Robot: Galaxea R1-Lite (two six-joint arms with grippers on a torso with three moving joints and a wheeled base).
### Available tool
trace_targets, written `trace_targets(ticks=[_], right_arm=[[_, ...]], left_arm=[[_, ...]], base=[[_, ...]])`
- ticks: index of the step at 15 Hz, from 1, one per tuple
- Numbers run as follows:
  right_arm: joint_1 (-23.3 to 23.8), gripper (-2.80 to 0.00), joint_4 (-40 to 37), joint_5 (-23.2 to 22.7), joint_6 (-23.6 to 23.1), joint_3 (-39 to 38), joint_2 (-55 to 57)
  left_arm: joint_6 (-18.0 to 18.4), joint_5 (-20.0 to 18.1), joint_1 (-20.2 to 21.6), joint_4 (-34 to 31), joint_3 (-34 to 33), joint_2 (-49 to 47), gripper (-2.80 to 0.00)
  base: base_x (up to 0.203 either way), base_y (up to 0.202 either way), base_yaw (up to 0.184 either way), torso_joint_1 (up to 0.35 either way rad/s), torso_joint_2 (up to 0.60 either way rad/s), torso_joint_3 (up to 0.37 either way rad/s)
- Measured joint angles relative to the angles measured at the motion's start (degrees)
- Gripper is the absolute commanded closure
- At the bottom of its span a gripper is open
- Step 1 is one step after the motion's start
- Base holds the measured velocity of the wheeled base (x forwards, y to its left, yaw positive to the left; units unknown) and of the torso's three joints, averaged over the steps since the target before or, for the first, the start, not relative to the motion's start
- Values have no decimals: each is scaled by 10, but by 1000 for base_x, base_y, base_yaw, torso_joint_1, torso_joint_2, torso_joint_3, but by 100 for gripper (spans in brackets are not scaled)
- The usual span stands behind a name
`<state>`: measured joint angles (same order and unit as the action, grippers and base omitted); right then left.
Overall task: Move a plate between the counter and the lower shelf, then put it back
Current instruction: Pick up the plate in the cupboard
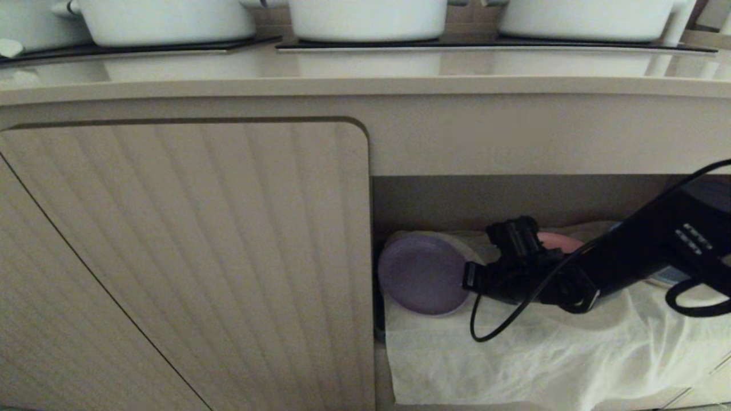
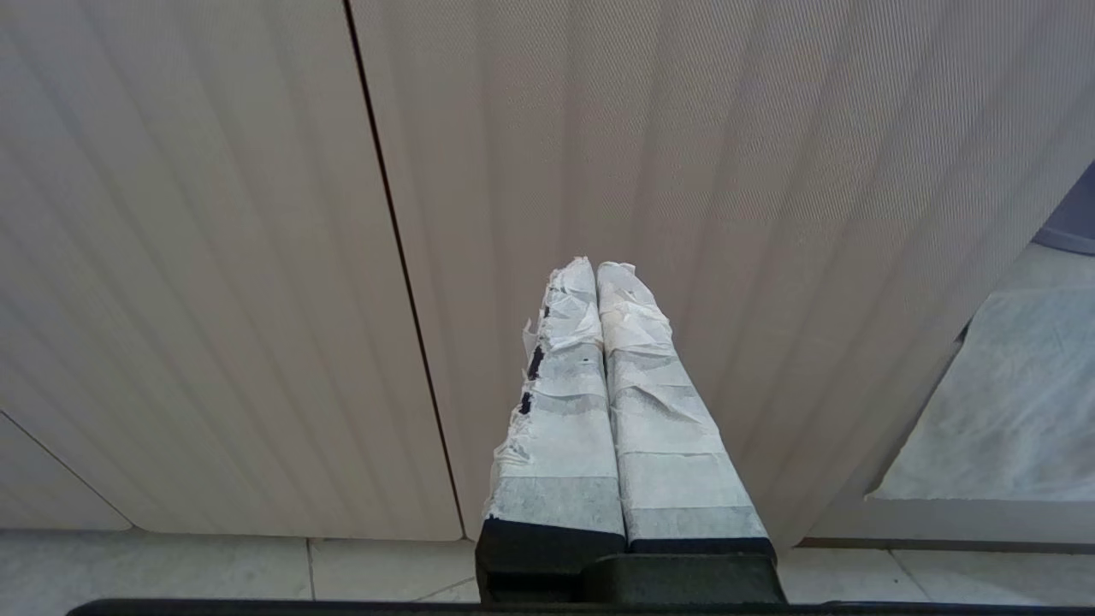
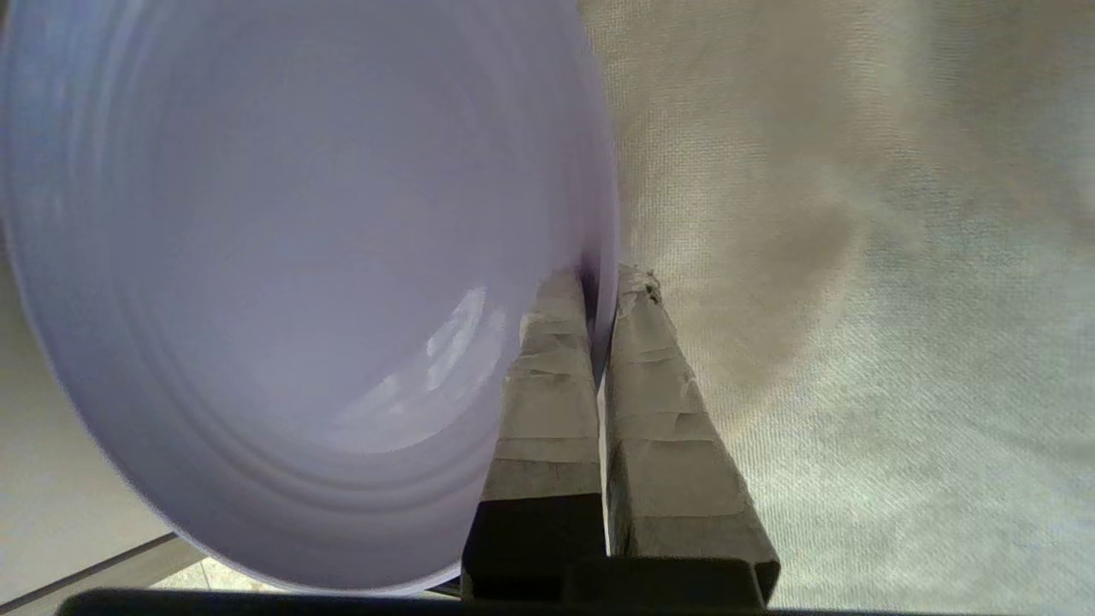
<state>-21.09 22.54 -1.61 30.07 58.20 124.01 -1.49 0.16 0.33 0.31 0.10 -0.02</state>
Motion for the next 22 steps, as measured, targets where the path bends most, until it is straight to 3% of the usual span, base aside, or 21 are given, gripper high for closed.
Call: trace_targets(ticks=[22], right_arm=[[1, 0, 0, -2, 1, -195, -170]], left_arm=[[0, 0, 0, 0, 0, 0, 0]], base=[[0, 0, 0, 0, 0, 0]])
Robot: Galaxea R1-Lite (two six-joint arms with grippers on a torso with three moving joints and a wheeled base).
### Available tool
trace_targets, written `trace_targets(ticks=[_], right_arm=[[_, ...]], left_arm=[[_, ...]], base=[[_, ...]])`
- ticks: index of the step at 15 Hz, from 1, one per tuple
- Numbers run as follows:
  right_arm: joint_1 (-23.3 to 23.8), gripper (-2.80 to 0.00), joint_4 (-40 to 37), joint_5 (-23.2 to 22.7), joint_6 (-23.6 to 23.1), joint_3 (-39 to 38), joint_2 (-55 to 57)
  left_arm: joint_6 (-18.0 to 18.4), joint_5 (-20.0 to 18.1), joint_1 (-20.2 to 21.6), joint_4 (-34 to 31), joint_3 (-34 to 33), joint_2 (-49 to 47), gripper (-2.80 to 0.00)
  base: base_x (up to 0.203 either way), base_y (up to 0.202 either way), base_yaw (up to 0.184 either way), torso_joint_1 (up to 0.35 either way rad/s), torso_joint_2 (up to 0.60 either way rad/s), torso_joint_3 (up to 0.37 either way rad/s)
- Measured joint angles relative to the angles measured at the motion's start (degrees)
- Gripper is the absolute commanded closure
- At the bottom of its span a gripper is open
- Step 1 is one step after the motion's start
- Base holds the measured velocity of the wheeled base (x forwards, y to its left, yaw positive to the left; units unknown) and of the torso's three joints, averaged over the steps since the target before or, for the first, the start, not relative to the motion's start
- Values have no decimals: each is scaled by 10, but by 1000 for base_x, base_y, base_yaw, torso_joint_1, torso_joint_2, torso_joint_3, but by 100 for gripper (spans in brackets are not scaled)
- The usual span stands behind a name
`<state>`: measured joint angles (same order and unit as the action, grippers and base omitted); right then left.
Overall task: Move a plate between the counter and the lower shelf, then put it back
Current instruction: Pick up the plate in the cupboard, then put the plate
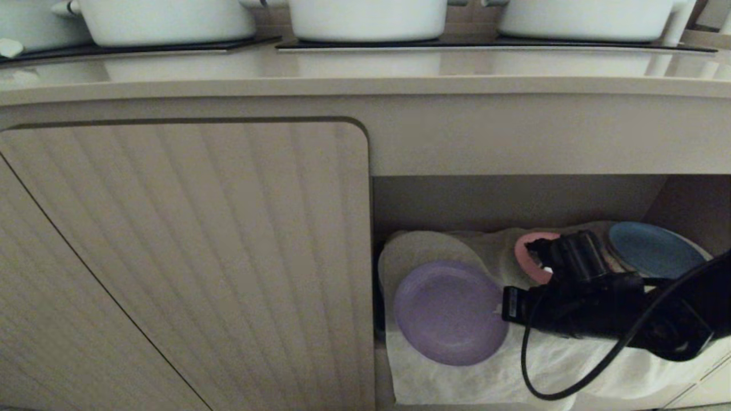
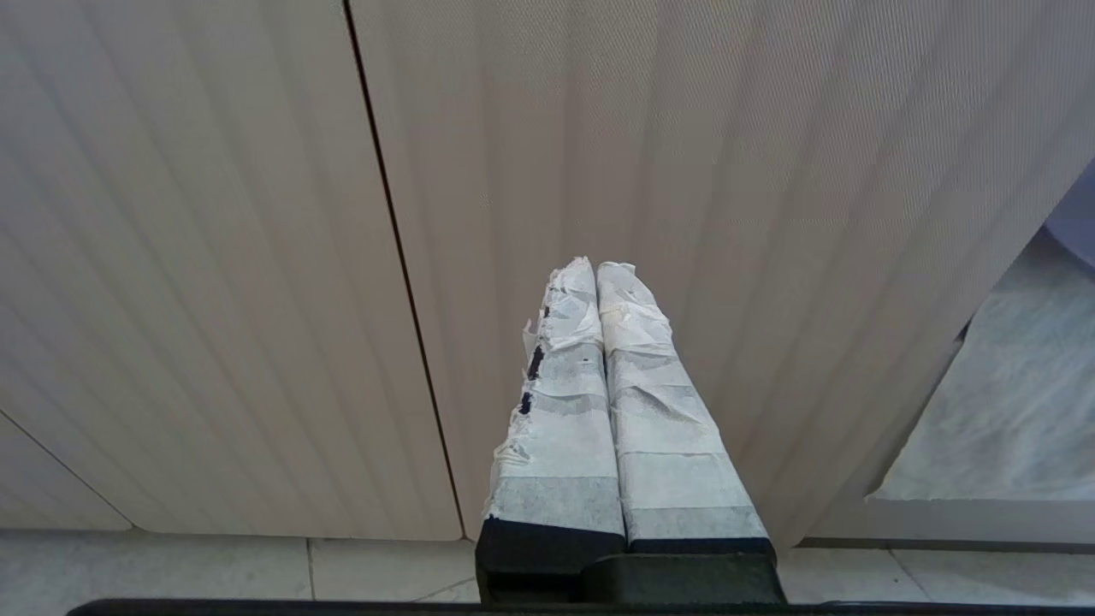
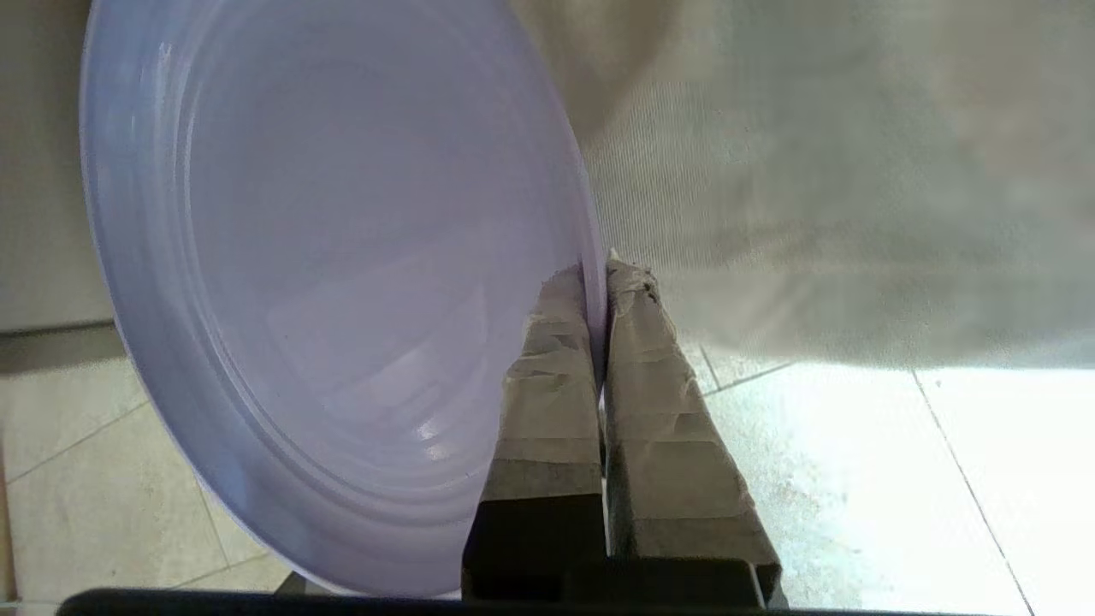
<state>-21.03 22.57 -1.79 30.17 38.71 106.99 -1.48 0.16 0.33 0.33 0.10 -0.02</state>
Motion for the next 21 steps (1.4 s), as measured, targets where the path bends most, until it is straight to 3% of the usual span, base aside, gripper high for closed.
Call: trace_targets(ticks=[9, 15, 21], right_arm=[[0, 0, 3, -2, -3, -125, -112], [-1, 0, 0, -30, -64, -220, -221], [0, 0, -32, -27, -69, -238, -296]], left_arm=[[0, 0, 0, 0, 0, 0, 0], [0, 0, 0, 0, 0, 0, 0], [0, 0, 0, 0, 0, 0, 0]], base=[[0, 0, 0, 0, 0, 0], [0, 0, 0, 0, 0, 0], [0, 0, 0, 0, 0, 0]])
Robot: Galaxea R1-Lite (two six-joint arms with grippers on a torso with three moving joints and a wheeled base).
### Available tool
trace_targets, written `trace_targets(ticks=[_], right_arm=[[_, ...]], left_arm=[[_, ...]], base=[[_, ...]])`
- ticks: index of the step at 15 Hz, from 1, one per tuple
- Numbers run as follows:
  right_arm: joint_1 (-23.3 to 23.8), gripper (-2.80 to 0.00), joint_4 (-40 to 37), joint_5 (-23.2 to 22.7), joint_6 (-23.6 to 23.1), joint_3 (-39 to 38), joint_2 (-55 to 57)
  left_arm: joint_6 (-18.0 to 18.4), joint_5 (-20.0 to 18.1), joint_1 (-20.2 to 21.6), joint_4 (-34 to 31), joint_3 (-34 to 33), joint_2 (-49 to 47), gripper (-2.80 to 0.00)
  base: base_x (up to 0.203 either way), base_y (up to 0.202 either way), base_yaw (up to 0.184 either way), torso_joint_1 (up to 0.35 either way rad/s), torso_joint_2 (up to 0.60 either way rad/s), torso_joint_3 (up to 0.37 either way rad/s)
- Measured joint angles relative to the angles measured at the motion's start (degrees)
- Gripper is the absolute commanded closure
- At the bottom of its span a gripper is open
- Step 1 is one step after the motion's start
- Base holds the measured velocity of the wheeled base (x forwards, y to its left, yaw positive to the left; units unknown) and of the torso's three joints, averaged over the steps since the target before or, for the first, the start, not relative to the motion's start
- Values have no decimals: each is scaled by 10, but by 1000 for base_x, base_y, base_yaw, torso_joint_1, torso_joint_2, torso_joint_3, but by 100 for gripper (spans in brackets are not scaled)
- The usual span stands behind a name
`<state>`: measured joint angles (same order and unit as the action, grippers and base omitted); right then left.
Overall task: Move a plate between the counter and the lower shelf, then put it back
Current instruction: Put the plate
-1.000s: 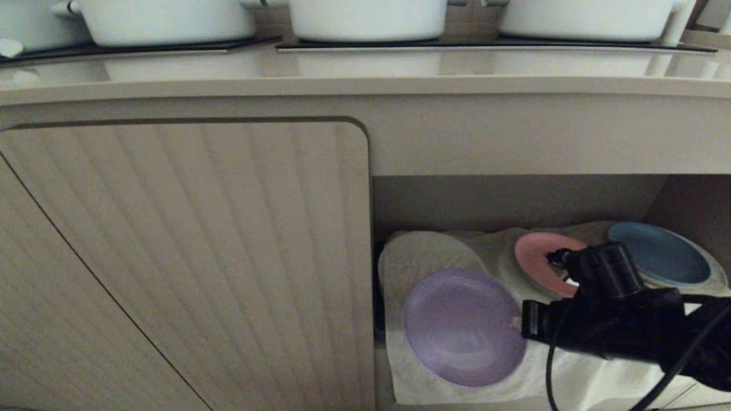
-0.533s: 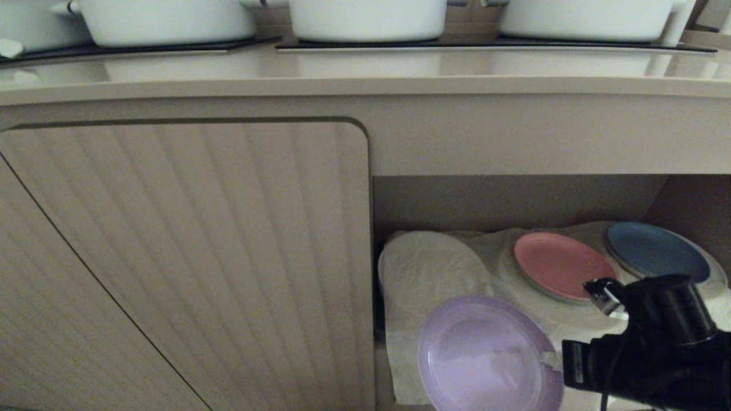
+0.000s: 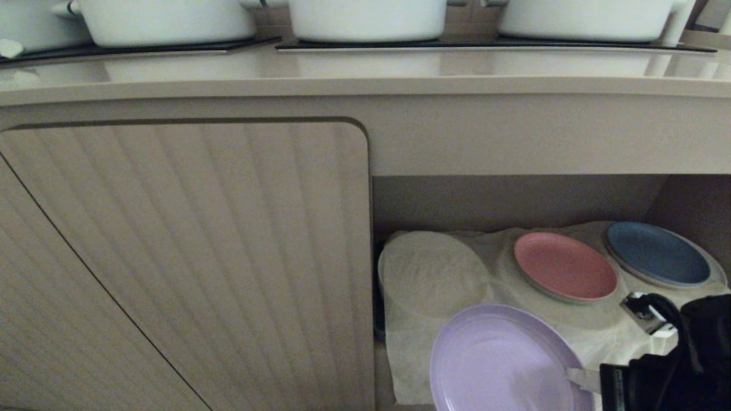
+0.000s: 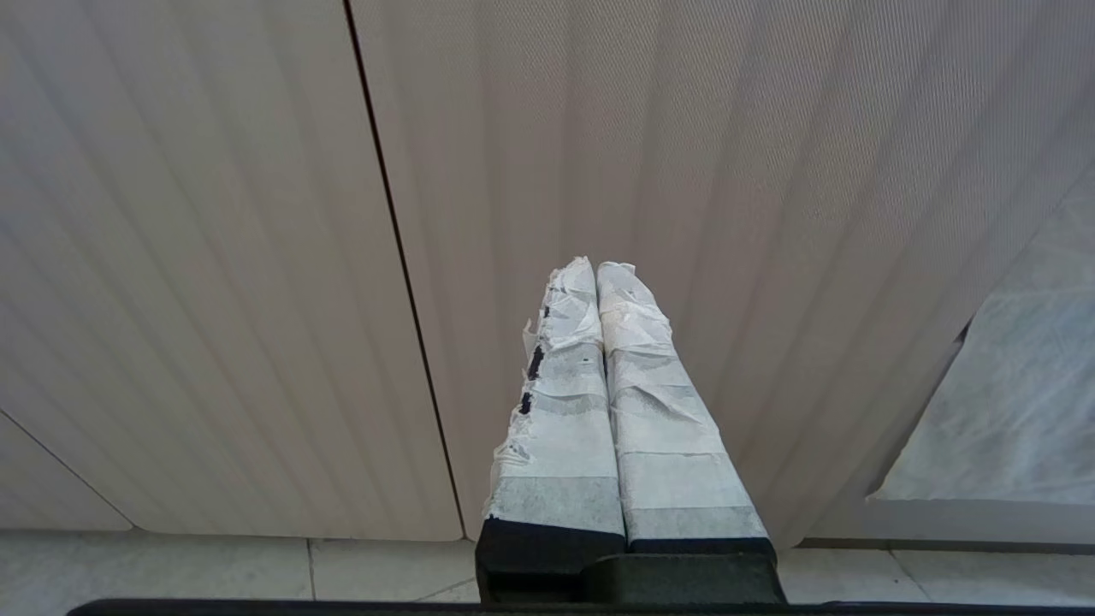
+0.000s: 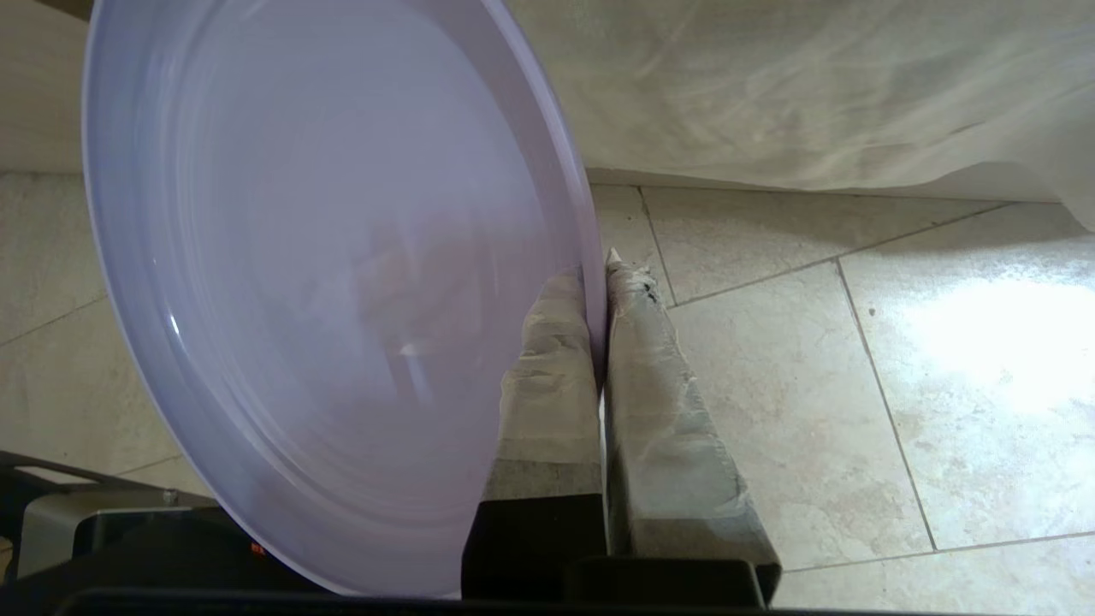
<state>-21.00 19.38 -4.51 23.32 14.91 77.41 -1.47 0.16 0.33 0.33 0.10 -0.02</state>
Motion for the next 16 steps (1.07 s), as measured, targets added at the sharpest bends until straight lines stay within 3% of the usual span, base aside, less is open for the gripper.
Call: trace_targets(ticks=[9, 16], right_arm=[[24, 0, -216, 7, 2, 5, -97], [42, 0, -226, 6, 45, -15, -119]], left_arm=[[0, 0, 0, 0, 0, 0, 0], [0, 0, 0, 0, 0, 0, 0]], base=[[0, 0, 0, 0, 0, 0], [0, 0, 0, 0, 0, 0]])
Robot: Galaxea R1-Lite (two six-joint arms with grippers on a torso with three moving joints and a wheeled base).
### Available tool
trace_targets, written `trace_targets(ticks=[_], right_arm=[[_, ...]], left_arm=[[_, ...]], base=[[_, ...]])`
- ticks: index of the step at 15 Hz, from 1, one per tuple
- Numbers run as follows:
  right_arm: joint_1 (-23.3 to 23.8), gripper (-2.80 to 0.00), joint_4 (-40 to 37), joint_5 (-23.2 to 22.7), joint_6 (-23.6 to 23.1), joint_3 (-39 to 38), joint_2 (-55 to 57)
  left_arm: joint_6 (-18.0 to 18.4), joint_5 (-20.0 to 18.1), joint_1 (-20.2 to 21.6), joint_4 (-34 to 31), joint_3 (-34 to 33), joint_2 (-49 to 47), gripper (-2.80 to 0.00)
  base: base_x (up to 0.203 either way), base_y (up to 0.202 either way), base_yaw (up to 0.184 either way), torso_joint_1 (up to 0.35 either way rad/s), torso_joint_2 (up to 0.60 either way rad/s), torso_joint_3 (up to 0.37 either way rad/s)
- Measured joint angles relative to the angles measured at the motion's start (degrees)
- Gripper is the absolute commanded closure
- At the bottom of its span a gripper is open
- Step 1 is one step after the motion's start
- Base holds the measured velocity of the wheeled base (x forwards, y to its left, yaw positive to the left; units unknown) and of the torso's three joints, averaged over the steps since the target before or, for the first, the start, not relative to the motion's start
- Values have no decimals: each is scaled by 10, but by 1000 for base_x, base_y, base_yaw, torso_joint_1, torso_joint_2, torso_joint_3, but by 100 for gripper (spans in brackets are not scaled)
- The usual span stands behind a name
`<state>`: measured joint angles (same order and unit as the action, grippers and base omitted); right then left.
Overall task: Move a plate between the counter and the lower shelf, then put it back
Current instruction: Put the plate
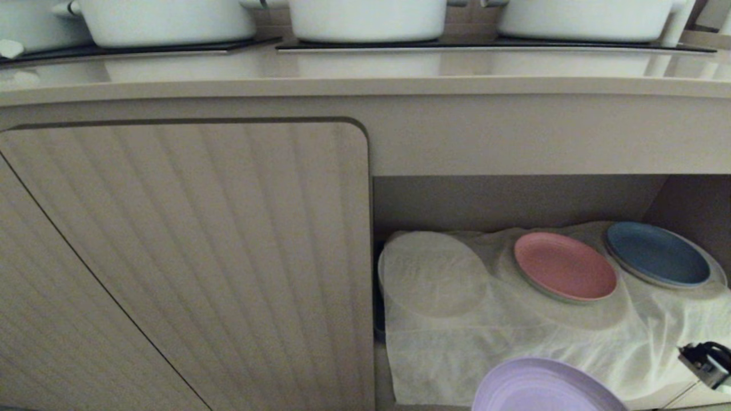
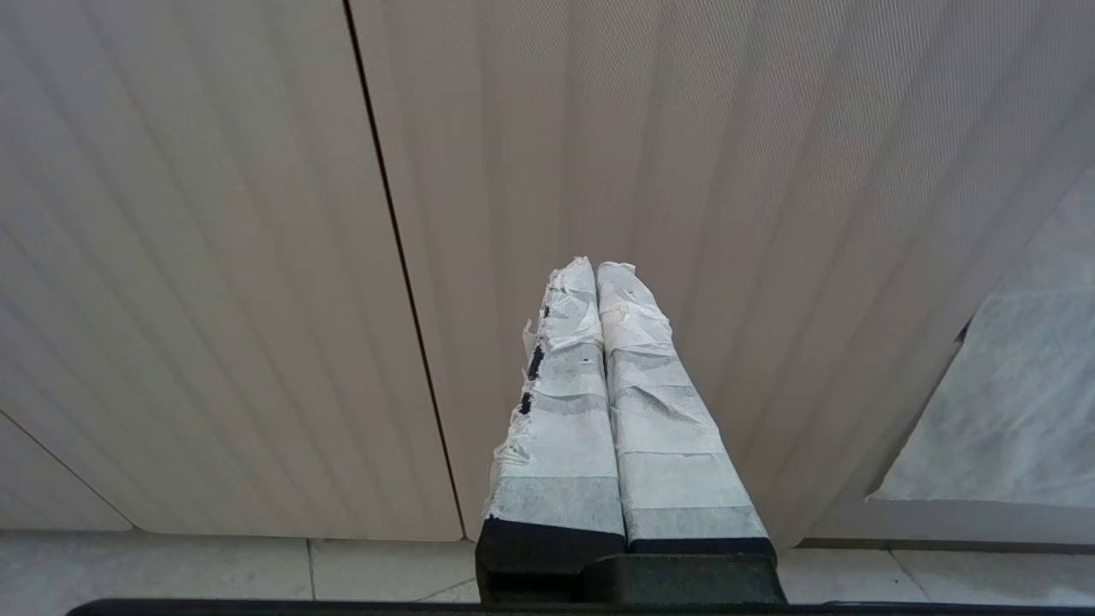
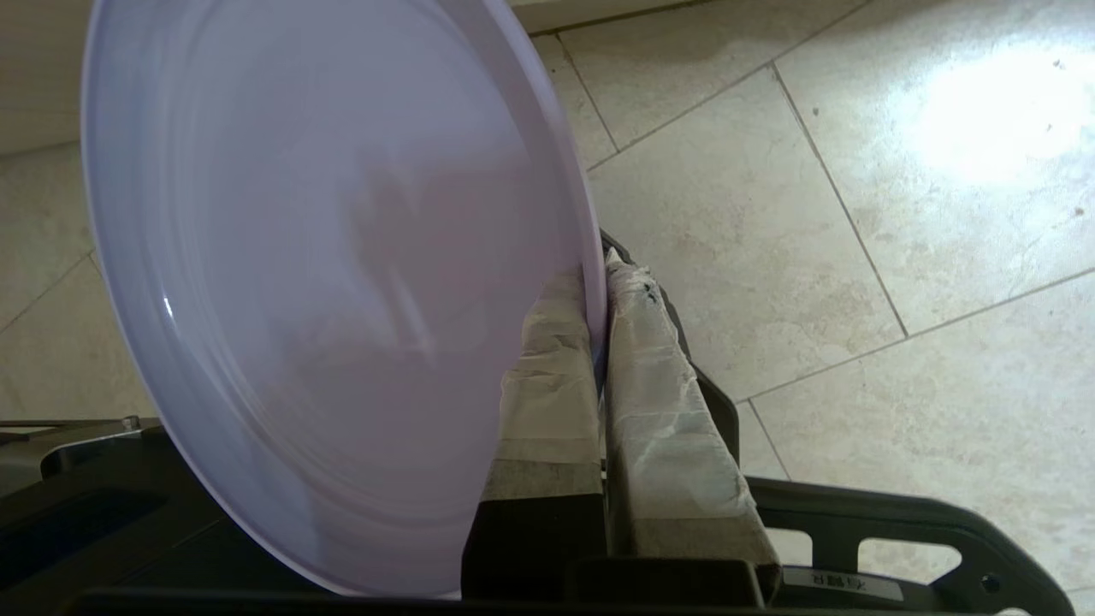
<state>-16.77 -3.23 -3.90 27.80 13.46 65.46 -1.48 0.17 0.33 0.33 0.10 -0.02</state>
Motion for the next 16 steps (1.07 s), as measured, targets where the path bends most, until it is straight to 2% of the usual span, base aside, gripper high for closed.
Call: trace_targets(ticks=[16], right_arm=[[0, 0, 9, -3, 24, -43, -54]], left_arm=[[0, 0, 0, 0, 0, 0, 0]], base=[[0, 0, 0, 0, 0, 0]])
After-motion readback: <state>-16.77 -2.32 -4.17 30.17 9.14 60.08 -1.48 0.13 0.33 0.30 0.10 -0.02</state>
